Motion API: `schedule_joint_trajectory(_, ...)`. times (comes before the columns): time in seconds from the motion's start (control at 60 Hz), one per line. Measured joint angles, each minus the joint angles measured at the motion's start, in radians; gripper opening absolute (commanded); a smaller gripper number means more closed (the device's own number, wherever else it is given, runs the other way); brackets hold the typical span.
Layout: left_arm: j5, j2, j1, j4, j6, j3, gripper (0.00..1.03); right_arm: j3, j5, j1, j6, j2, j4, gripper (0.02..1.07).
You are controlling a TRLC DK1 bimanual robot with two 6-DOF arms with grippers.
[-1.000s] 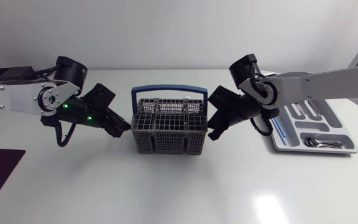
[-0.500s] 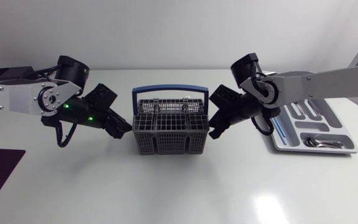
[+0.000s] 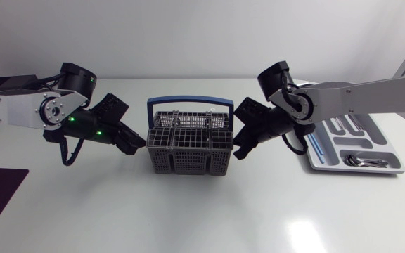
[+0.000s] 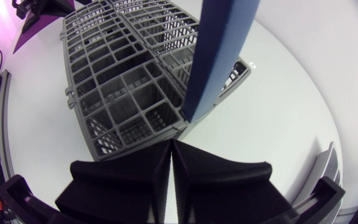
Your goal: Unload the cutlery basket into the drawer organizer.
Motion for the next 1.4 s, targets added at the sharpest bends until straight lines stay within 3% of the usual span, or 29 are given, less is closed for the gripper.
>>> schedule_joint_trajectory(0.517, 0.01, 0.0, -0.003, 0.003, 0.0, 0.0, 0.58, -0.008, 0.0, -0.015, 0.0, -0.012, 0.0, 0.13)
schedule_joint_trajectory(0.617, 0.01, 0.0, -0.002, 0.003, 0.0, 0.0, 0.6, -0.014, 0.005, -0.021, 0.0, -0.013, 0.004, 0.27)
schedule_joint_trajectory(0.733, 0.014, 0.0, 0.009, 0.004, 0.0, 0.0, 0.65, -0.039, 0.033, -0.021, 0.0, -0.024, 0.007, 0.76)
schedule_joint_trajectory(0.867, 0.014, 0.0, 0.034, 0.011, 0.0, 0.0, 0.7, -0.074, 0.084, -0.021, 0.003, -0.046, 0.007, 0.93)
schedule_joint_trajectory(0.933, 0.014, 0.0, 0.047, 0.011, 0.0, 0.0, 0.83, -0.089, 0.103, -0.024, 0.003, -0.061, 0.007, 1.0)
schedule_joint_trajectory(1.033, 0.015, 0.0, 0.068, 0.011, 0.0, 0.0, 0.99, -0.113, 0.12, -0.036, 0.003, -0.1, 0.007, 1.02)
schedule_joint_trajectory(1.4, 0.018, -0.195, 0.129, 0.032, -0.001, -0.043, 0.99, -0.199, 0.166, -0.104, 0.003, -0.314, 0.007, 1.02)
